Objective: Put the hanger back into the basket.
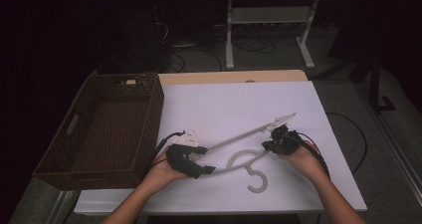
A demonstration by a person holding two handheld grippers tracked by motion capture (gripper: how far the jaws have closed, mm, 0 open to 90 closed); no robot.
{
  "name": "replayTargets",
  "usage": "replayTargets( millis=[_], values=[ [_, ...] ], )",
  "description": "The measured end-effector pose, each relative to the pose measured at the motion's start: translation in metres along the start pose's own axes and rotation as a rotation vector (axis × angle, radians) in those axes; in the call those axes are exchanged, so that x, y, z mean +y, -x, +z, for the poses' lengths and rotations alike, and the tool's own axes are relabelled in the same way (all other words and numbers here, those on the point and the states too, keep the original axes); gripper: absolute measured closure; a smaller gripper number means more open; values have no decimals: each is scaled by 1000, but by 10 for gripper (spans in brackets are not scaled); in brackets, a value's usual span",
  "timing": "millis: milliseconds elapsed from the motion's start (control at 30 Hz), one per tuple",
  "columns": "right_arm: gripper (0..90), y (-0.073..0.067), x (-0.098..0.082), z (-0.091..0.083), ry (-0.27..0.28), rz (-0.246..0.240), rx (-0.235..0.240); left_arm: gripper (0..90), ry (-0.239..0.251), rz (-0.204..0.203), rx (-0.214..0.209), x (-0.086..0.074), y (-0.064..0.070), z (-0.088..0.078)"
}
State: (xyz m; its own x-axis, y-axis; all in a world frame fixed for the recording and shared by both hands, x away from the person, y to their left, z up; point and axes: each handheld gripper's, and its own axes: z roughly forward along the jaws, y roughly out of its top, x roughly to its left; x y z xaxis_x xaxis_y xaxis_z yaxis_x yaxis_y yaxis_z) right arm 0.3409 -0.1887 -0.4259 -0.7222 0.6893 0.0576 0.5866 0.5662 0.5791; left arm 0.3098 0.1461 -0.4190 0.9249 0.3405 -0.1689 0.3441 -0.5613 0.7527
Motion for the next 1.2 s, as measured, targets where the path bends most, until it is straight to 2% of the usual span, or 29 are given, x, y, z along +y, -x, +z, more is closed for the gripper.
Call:
replayTargets(
  millis=[233,267,300,367,500,567,600,667,733,833,967,1067,1200],
  values=[
    [875,-5,-14,-11,32,15,6,279,-3,24,-19,3,3,5],
    [751,-6,-15,-20,77,32,-17,297,-8,33,-26,4,5,6],
    [751,-6,-15,-20,77,32,-17,297,-12,45,-28,5,6,8],
    [581,-9,-16,-32,161,49,-32,324,-17,55,-36,6,9,12],
    [360,-20,-27,-54,330,57,-51,410,-32,83,-51,9,12,22],
    [270,-25,-35,-63,415,69,-46,456,-42,90,-54,9,14,26],
    [236,-27,-39,-68,460,80,-47,470,-51,92,-52,9,15,29],
    [188,-31,-45,-75,511,100,-41,496,-67,96,-57,9,16,33],
    [171,-35,-52,-81,548,103,-62,519,-85,109,-48,10,18,38],
    [162,-39,-59,-85,561,111,-72,559,-108,127,-35,9,17,44],
    [161,-38,-59,-83,551,102,-76,606,-129,139,-31,9,18,49],
    [161,-37,-59,-80,535,92,-81,656,-138,138,-40,9,19,51],
    [161,-36,-59,-80,533,108,-76,702,-154,148,-43,10,20,54]
  ],
)
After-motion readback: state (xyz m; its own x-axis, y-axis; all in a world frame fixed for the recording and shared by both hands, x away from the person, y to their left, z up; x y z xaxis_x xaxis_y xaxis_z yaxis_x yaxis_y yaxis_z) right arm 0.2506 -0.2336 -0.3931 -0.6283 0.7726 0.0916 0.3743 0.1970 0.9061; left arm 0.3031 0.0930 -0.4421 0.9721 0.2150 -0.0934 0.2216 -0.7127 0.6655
